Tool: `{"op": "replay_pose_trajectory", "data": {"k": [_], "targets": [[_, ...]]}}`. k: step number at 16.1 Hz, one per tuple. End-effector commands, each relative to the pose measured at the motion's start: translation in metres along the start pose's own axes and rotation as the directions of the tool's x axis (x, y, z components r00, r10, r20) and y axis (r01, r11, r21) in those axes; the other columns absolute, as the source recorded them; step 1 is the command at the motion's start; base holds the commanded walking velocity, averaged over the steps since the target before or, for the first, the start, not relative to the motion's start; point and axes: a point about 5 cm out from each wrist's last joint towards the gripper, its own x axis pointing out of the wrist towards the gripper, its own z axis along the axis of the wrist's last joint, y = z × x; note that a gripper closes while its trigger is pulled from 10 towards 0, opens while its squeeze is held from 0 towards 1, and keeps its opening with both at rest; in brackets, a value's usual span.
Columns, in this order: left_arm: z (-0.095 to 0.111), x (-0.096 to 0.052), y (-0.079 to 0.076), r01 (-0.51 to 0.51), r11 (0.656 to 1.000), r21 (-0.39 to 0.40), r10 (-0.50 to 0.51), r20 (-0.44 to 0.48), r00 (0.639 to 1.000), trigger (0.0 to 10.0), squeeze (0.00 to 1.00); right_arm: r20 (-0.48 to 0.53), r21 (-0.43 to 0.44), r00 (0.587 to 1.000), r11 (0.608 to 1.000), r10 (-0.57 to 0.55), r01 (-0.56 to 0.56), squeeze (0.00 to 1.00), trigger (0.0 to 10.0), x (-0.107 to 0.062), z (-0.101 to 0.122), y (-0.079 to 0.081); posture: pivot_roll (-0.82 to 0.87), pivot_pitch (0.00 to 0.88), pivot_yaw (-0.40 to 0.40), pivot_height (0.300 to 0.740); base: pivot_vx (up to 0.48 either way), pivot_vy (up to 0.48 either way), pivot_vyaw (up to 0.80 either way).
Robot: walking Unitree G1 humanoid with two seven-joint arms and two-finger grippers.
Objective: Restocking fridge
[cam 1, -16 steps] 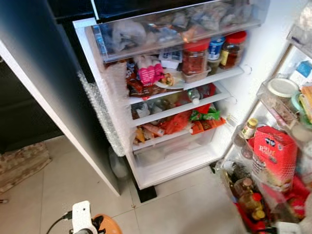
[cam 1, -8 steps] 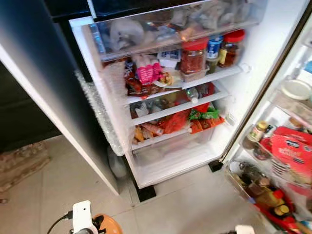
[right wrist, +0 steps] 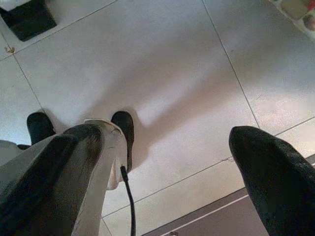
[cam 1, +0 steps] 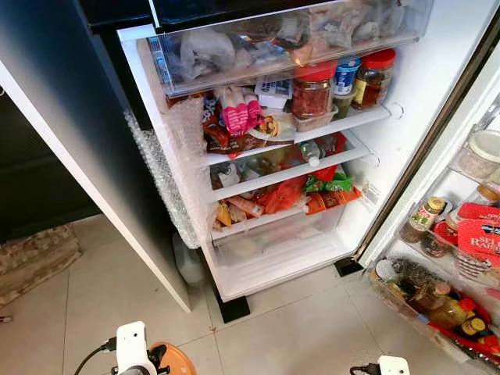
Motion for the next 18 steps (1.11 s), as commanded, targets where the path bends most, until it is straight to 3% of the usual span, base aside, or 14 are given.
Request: {"op": "replay_pose_trajectory", "data": {"k": [1,18], "targets": [[-0.0188,-0.0043,0.003,-0.001,1.0,0.021,0.002,-0.073,0.997,10.0,0.0,-0.015,0.013,1.0,1.0,0.0,0.0,0.0,10.0,-0.0012,-0.0059,-0.0006,-0.04,0.107,0.032,0.74,0.0,-0.24,0.0],[-0.0116,-0.002,-0.0034,0.015,0.999,0.035,-0.013,-0.046,0.999,10.0,0.0,-0.008,0.034,1.0,0.999,-0.014,0.015,0.0,10.0,-0.0012,-0.0047,-0.0028,-0.04,0.113,0.035,0.74,0.0,-0.299,0.0]]}}
